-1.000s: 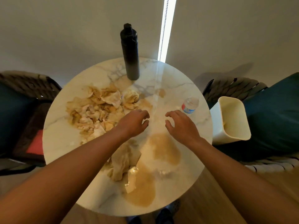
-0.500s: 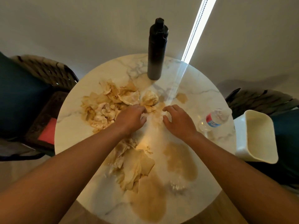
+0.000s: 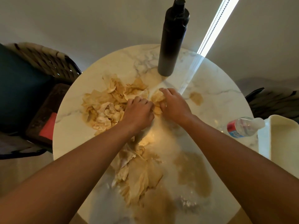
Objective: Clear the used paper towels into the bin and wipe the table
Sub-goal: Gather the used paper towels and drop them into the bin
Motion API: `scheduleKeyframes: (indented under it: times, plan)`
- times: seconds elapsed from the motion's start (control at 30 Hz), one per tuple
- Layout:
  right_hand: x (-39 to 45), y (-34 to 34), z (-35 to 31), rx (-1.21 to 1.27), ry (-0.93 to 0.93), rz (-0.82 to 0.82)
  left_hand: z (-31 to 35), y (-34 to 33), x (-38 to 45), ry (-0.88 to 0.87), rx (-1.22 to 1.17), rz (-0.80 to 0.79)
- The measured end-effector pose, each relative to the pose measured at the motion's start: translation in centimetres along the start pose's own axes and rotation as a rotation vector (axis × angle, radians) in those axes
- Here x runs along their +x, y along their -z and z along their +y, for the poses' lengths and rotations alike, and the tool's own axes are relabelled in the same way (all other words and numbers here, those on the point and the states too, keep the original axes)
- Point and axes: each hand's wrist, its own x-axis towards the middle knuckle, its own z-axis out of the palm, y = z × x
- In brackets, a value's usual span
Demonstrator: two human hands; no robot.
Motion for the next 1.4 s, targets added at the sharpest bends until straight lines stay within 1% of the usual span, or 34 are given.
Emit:
scheduleKeyframes:
  times: [0.17, 0.4, 0.5, 0.67, 0.83, 1.0, 1.13, 1.4]
  plan:
    - [0.6, -0.4, 0.8, 0.035, 0.006, -0.004, -0.2, -0.6, 0.6, 0.008, -0.003, -0.01]
    - [-0.7, 0.4, 2.1, 0.125, -0.014, 0.182, 0.7, -0.6, 1.4, 0.014, 0.025, 0.018]
    - [-1.4, 0.9, 2.7, 0.136, -0.041, 0.222, 1.4, -0.7, 2.0, 0.01, 0.03, 0.036]
    - [-3.4, 1.7, 3.8, 0.131, -0.056, 0.232, 1.9, -0.8, 2.8, 0.026, 0.027, 0.066]
    - [-5.4, 1.9, 4.6, 0.14, -0.042, 0.234, 2.5, -0.6, 2.8, -0.021, 0.047, 0.058]
    - [-7.6, 1.9, 4.7, 0.182, -0.051, 0.222, 3.5, 0.3, 2.1, -0.048, -0.066, 0.004]
    - [-9.9, 2.1, 4.5, 0.185, -0.03, 0.234, 4.5, 1.1, 0.7, -0.074, -0.152, 0.0]
    - [-15.4, 4.1, 4.1, 0.169, 0.011, 0.264, 7.7, 2.5, -3.1, -0.161, -0.167, -0.007]
